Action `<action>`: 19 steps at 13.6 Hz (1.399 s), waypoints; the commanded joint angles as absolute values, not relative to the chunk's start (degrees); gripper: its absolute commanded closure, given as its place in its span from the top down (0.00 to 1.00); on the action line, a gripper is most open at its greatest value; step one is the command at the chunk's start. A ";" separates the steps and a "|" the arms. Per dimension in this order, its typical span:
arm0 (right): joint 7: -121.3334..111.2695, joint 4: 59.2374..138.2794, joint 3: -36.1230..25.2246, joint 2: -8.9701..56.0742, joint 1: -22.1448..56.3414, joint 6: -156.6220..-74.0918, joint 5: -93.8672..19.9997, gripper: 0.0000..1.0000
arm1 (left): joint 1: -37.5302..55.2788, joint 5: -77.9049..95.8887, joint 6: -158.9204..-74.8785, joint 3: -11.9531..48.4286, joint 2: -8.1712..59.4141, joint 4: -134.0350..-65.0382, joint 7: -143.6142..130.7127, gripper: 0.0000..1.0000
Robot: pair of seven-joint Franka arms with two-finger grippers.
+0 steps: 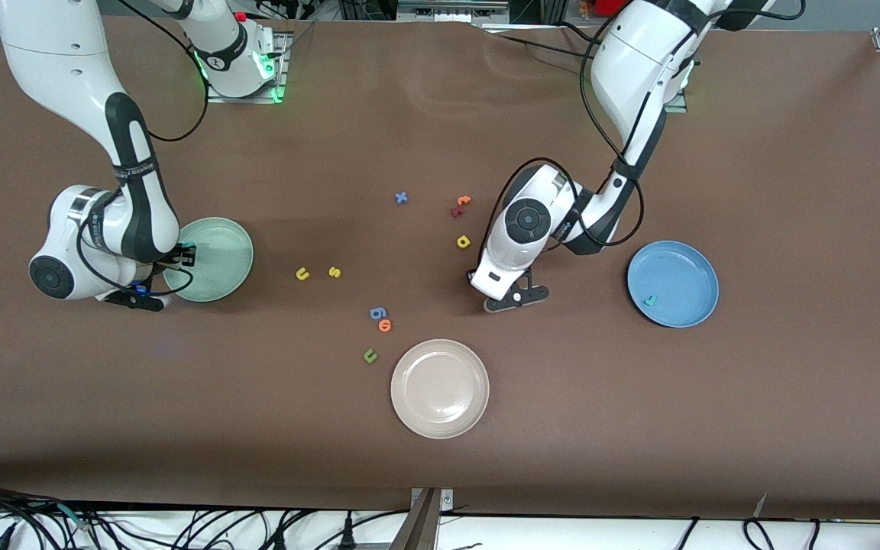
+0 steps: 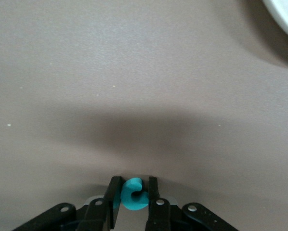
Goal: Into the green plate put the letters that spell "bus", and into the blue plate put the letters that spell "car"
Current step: 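Drop the c into the blue plate while the right gripper releases the b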
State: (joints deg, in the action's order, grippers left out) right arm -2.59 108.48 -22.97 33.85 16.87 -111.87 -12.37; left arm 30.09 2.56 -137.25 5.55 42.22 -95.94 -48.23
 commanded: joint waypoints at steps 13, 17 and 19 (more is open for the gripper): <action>12.98 103.10 -22.68 31.99 26.17 -113.55 -20.39 0.98 | 10.38 1.32 -110.22 2.90 31.02 -95.62 -9.44 0.12; 24.66 103.36 -22.59 32.69 31.63 -118.72 -20.65 0.98 | 6.95 -1.55 -107.32 2.55 31.55 -95.98 6.47 0.12; 32.48 103.62 -22.59 33.92 34.44 -121.98 -20.65 0.98 | 6.33 -6.49 -107.14 2.55 32.60 -95.89 10.97 0.12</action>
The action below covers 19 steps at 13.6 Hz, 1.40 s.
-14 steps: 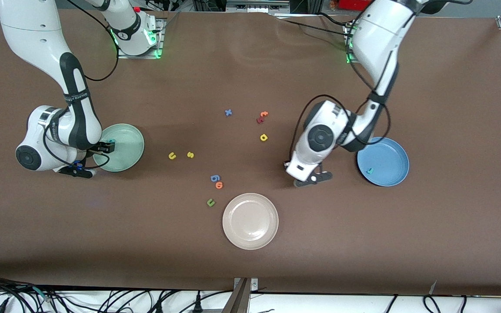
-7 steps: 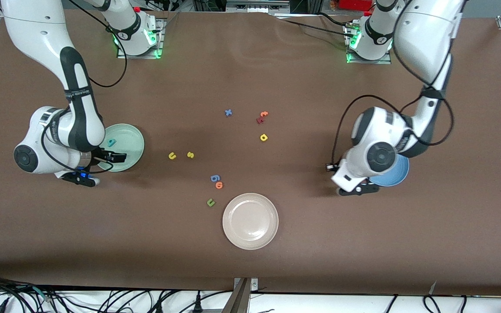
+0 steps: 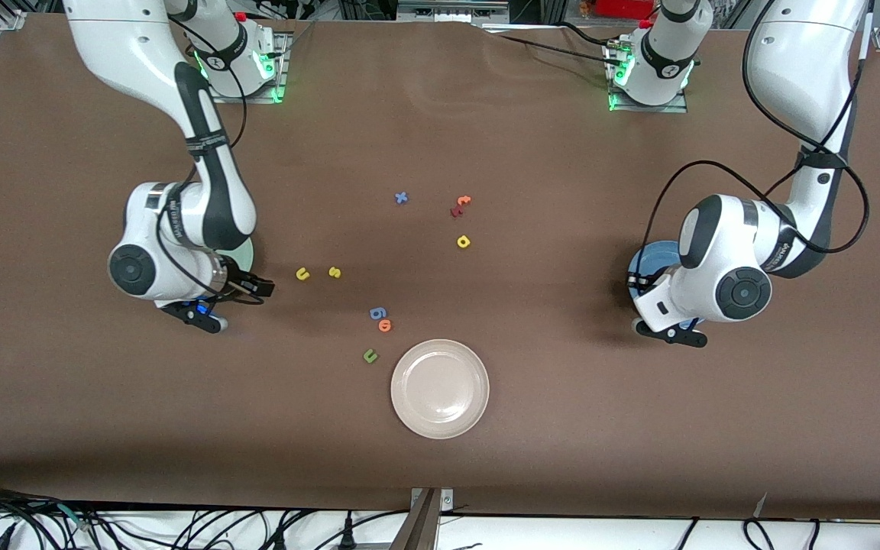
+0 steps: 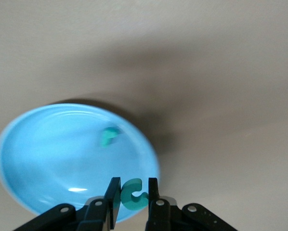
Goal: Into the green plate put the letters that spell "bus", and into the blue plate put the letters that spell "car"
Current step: 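Drop the c into the blue plate while the right gripper releases the b, then grasp the yellow n with the right gripper while the left gripper reaches the d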
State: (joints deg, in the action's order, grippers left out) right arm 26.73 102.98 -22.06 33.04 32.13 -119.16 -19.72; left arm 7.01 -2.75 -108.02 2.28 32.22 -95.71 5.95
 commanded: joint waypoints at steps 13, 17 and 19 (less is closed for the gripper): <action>48.25 110.47 -20.83 34.19 39.99 -131.21 -22.76 0.98 | 6.32 4.21 -109.23 8.24 33.49 -95.36 -1.62 1.00; 48.25 111.88 -20.13 33.23 40.08 -131.48 -22.94 0.93 | 10.00 5.45 -118.72 15.11 34.19 -95.80 -23.86 1.00; 48.16 112.50 -20.13 32.96 40.17 -131.75 -22.94 0.83 | 15.18 5.45 -122.67 15.12 34.71 -96.32 -34.05 1.00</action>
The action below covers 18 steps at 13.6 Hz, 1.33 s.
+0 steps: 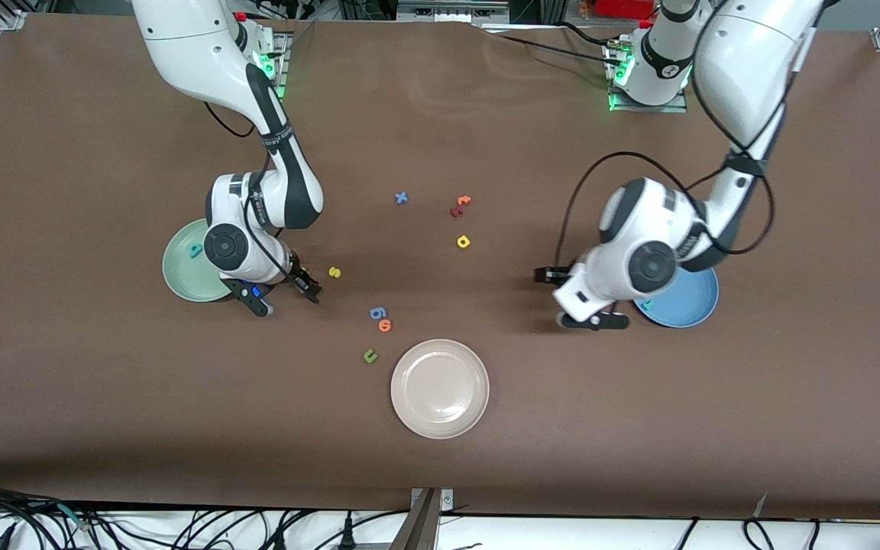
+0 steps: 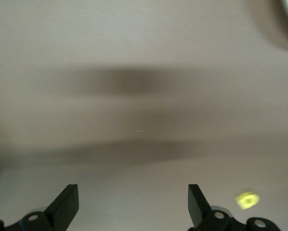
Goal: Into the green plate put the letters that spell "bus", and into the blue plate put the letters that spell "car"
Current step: 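Grasp the yellow n with the right gripper while the left gripper reaches the d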
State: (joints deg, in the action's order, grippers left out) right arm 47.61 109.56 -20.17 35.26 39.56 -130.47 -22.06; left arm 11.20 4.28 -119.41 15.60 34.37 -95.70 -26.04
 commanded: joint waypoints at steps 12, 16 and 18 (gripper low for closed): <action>46.93 118.48 -18.54 30.50 40.08 -141.59 -22.85 0.62 | 29.35 -7.00 -137.46 14.85 39.46 -99.76 -68.26 0.97; 45.62 118.39 -18.54 30.67 40.08 -141.42 -22.85 0.41 | 30.32 -7.82 -137.55 14.94 40.17 -99.76 -70.40 0.87; 44.91 118.39 -18.46 30.76 40.08 -141.15 -22.85 0.35 | 30.85 -7.73 -137.55 14.94 40.25 -99.76 -71.45 0.70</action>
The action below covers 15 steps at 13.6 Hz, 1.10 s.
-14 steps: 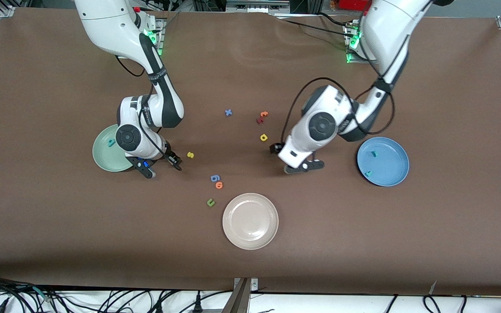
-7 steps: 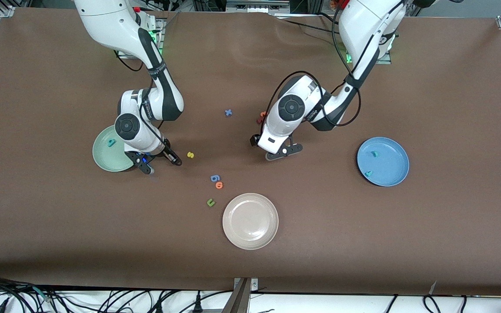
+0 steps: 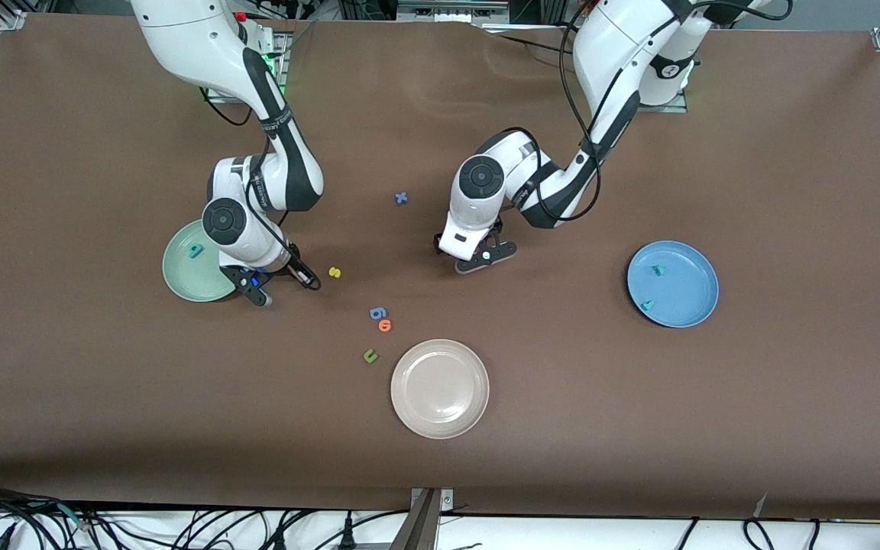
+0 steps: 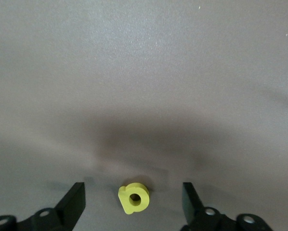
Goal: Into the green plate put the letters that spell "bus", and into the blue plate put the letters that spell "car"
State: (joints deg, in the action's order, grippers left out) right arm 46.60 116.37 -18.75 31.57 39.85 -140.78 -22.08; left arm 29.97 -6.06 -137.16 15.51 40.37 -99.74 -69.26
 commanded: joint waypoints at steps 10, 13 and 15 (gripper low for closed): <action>44.65 116.90 -18.81 30.15 40.08 -137.21 -22.59 0.20 | 31.11 -7.82 -137.55 14.94 41.31 -99.67 -71.46 0.49; 44.30 115.32 -20.91 27.26 40.08 -129.93 -21.45 0.20 | 31.11 -7.82 -137.46 14.94 41.31 -99.67 -71.54 0.32; 41.41 114.79 -23.54 25.32 40.08 -124.92 -20.57 0.20 | 31.11 -7.82 -137.46 14.94 41.40 -99.67 -71.54 0.23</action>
